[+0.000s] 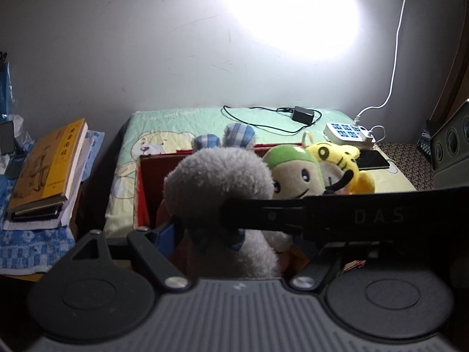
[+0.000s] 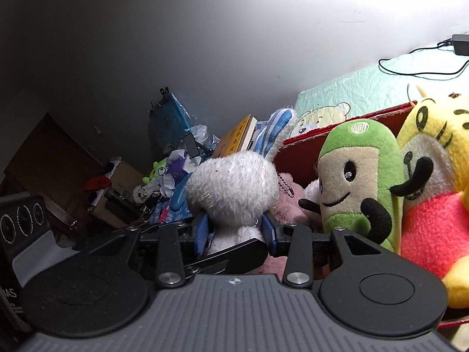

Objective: Organize objects
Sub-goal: 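Lift the white bunny with the right gripper and carry it over the box, then lower the white bunny into the box and open the right gripper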

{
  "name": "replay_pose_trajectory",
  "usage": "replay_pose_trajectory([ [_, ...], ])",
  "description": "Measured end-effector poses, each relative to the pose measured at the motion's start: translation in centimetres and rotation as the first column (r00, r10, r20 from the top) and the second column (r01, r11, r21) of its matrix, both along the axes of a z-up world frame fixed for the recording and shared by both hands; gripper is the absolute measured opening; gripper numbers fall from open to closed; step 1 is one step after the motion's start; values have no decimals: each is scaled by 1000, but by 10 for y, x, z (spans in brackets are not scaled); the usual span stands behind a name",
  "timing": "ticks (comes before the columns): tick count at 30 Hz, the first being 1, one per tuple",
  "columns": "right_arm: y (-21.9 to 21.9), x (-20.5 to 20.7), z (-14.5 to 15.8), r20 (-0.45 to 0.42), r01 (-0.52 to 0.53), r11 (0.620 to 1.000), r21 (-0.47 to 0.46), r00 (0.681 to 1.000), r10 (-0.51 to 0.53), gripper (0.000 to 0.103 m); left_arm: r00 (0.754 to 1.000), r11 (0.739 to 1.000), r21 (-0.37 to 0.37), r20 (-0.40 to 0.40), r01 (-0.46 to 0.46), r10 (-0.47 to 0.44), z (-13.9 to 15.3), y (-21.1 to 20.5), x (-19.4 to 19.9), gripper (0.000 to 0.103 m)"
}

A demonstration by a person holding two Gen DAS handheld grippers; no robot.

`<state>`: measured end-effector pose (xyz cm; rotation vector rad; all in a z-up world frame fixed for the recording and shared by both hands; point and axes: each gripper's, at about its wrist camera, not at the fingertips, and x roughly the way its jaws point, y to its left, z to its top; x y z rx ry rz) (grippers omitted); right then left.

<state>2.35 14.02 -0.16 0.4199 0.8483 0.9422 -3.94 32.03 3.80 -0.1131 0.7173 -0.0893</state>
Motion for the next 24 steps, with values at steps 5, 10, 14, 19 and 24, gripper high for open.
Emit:
replay_pose_trajectory([
  [5,13,5,-11,-23,-4,1000,-31,1000,3,41,999,1000,2,-41,-26,26,-12,9,6,80],
  [10,28,8,-18,-21,-15,998,-66,1000,13,41,997,999,10,-63,-46,46,-21,15,9,79],
  [14,39,11,-19,6,-36,993,-117,999,37,41,995,998,-17,-78,-60,58,-25,21,10,79],
  [19,49,19,-26,9,-72,986,-148,997,74,40,991,996,-40,-110,-84,80,-31,28,15,79],
  [24,41,18,-25,-6,-93,987,-134,996,93,41,992,997,-28,-104,-75,72,-30,23,13,84],
])
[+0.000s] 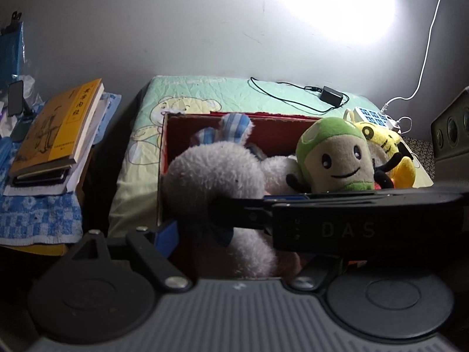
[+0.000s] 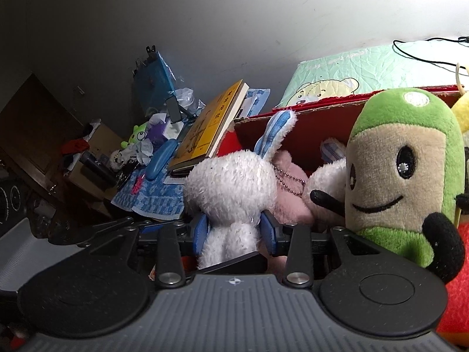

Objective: Organize objects
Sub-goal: 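Lower the white bunny into the box and open the right gripper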

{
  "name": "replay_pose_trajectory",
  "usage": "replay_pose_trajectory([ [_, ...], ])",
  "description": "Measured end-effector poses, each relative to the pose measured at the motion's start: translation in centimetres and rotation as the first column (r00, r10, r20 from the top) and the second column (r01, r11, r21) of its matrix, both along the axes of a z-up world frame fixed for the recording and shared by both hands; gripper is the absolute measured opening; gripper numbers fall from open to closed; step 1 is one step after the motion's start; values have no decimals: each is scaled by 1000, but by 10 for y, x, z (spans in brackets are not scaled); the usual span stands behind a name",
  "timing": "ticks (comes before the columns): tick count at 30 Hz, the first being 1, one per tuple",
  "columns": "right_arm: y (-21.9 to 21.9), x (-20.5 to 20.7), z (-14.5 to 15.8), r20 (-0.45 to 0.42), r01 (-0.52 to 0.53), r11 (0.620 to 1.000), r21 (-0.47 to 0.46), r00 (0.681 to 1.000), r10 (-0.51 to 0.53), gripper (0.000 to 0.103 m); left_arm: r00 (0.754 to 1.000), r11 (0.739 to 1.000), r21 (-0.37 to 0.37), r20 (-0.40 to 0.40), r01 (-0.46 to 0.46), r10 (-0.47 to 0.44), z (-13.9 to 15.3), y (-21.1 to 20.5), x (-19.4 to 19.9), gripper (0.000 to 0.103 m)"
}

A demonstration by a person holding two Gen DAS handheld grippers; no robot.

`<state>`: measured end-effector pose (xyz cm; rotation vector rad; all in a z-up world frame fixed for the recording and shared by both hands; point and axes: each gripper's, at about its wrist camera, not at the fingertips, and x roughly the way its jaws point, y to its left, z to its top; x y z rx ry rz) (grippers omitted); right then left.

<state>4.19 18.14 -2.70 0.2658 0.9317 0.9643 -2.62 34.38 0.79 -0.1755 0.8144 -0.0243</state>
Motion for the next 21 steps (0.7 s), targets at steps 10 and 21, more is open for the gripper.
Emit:
replay_pose_trajectory([
  [10,-14,-7,17,22,53,995,79,998,-55,30,999,997,78,45,7,-11,12,-8,-14,86],
  [21,-27,-11,21,37,123,992,25,992,-124,29,999,991,129,-27,-21,25,14,-20,0,89],
])
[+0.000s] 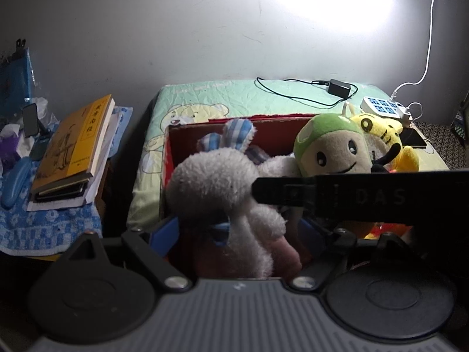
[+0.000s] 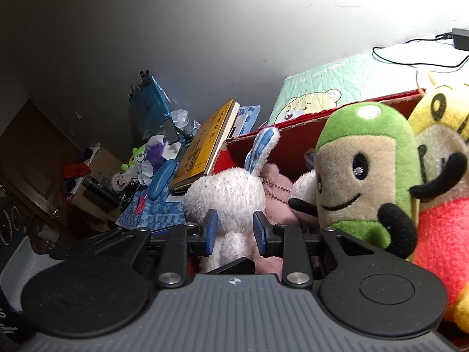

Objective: Organize objects
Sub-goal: 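Lower the white bunny into the box and open the right gripper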

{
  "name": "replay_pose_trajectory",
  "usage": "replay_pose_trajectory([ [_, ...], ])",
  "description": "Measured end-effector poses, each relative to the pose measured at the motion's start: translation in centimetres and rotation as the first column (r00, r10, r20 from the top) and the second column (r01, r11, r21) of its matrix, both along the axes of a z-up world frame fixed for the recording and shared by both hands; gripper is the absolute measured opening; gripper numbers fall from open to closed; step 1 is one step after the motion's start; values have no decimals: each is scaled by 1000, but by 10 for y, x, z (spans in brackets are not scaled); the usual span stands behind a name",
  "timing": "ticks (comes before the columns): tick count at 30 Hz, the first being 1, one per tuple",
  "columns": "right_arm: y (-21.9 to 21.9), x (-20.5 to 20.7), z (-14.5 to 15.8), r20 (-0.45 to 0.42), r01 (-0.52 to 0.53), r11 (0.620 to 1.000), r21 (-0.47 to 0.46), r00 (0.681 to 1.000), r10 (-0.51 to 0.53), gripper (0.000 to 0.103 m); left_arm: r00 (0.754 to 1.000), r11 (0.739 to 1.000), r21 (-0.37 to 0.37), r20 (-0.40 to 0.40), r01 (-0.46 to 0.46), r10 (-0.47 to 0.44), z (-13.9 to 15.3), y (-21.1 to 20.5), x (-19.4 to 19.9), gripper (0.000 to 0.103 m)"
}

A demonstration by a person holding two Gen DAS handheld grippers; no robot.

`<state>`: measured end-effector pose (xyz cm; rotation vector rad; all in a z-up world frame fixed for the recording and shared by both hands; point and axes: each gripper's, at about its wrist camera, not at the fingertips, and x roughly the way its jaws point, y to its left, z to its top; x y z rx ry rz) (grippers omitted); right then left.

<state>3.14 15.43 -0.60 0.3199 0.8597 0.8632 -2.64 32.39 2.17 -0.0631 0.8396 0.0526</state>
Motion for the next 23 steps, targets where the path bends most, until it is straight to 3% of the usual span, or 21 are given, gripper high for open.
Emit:
replay_pose_trajectory([
  [4,-22,-11,16,96,101,992,-69,991,-94,29,999,999,30,-31,-29,30,3,-8,4,92],
  [9,-45,-26,29,231,223,961,-162,956,-183,32,997,997,62,-48,-53,56,11,-26,3,95],
  [15,-76,-31,35,265,269,946,-181,940,-216,33,994,985,147,-58,-85,95,18,-61,-2,95],
  [23,-123,-41,41,270,301,933,-199,932,-243,36,995,984,164,-62,-69,80,25,-124,-9,96],
])
